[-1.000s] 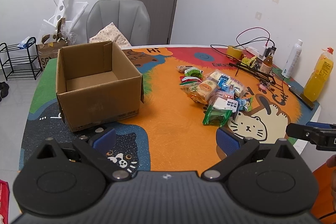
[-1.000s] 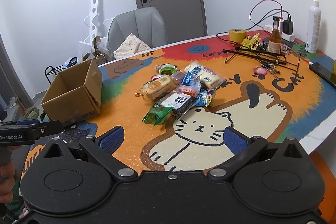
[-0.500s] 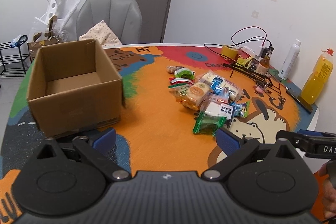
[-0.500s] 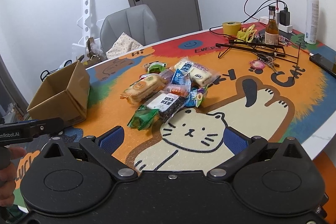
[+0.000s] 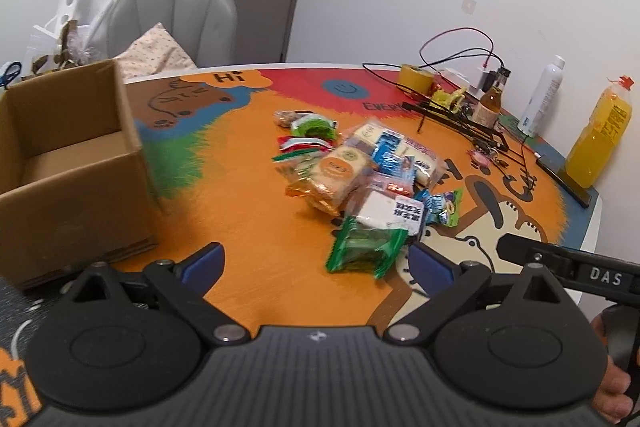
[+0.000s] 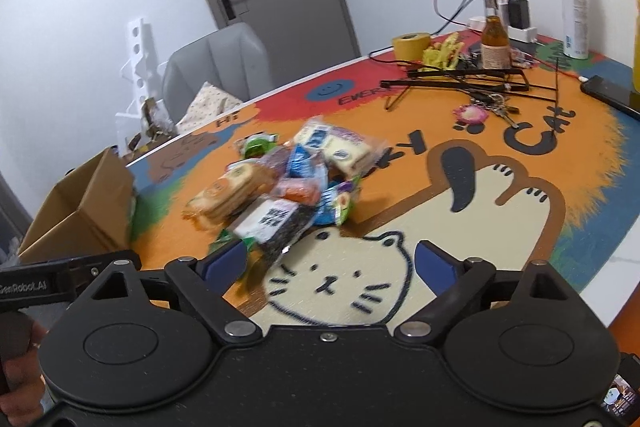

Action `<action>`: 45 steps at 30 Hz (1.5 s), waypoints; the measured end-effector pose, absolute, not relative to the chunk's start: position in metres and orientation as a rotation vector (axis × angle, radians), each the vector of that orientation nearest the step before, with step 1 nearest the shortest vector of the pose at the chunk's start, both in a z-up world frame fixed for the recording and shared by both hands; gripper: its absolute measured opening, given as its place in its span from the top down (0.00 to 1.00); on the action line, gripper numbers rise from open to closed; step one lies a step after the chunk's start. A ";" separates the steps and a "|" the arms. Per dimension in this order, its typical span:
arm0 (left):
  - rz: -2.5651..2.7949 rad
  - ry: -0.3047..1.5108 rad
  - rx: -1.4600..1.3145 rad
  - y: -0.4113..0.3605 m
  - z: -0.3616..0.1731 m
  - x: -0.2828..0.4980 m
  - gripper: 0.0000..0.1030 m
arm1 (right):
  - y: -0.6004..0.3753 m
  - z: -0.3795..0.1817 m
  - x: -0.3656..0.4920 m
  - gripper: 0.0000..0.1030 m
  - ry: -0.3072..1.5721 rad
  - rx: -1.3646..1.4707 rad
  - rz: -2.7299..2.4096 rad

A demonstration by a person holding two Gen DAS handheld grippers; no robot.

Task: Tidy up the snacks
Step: 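Grasp the green wrapped snack with the left tool while the right grasps a blue packet, then carry the green snack in the left tool and blue packet in the right tool over the box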

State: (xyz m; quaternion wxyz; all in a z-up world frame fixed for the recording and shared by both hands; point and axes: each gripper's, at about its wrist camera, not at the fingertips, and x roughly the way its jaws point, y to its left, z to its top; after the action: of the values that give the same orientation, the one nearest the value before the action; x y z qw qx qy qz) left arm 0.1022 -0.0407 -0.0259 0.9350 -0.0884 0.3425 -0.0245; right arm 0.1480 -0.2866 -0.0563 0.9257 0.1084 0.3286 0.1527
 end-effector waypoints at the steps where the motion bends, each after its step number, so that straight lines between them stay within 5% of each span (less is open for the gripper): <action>1: -0.054 0.701 -0.180 -0.043 -0.028 0.106 0.04 | -0.288 -0.058 0.151 0.11 0.675 0.230 0.312; 9: -0.096 0.735 -0.206 -0.058 -0.043 0.135 0.13 | -0.296 -0.072 0.175 0.24 0.702 0.292 0.331; 24: -0.127 0.817 -0.225 -0.073 -0.075 0.172 0.20 | -0.297 -0.089 0.208 0.32 0.743 0.372 0.359; 30: -0.136 0.817 -0.234 -0.072 -0.083 0.179 0.43 | -0.282 -0.097 0.232 0.33 0.748 0.409 0.343; 35: -0.138 0.807 -0.239 -0.069 -0.083 0.180 0.63 | -0.272 -0.106 0.244 0.70 0.776 0.412 0.338; 39: -0.131 0.795 -0.249 -0.067 -0.083 0.178 0.64 | -0.280 -0.106 0.240 0.80 0.781 0.450 0.343; 45: -0.138 0.785 -0.269 -0.063 -0.083 0.172 0.65 | -0.285 -0.104 0.227 0.82 0.767 0.459 0.336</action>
State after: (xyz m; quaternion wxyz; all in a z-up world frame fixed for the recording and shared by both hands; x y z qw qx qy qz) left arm 0.1716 -0.0627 -0.0835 0.9130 -0.1304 0.3808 -0.0670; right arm 0.2270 -0.2850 -0.1038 0.8883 0.2208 0.3690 0.1615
